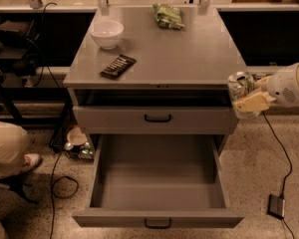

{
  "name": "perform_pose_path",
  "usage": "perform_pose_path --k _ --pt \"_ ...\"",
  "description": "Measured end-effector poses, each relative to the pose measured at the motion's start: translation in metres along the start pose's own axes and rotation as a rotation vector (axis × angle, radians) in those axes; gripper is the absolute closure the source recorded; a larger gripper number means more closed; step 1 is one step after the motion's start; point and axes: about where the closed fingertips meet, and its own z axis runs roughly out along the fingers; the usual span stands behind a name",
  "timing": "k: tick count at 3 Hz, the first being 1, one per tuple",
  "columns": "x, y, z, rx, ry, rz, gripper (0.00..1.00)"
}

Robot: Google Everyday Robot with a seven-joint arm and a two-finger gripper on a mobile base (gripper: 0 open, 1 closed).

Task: Place 7up can into middle drawer

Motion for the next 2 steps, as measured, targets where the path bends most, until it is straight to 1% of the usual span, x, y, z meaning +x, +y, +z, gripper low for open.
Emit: perform_pose_path --k 1,2 --pt "0.046 0.038 0.039 -0.098 0.076 0.055 1.0" --pt "0.086 0.075 0.092 -0.18 0.138 0.116 1.0"
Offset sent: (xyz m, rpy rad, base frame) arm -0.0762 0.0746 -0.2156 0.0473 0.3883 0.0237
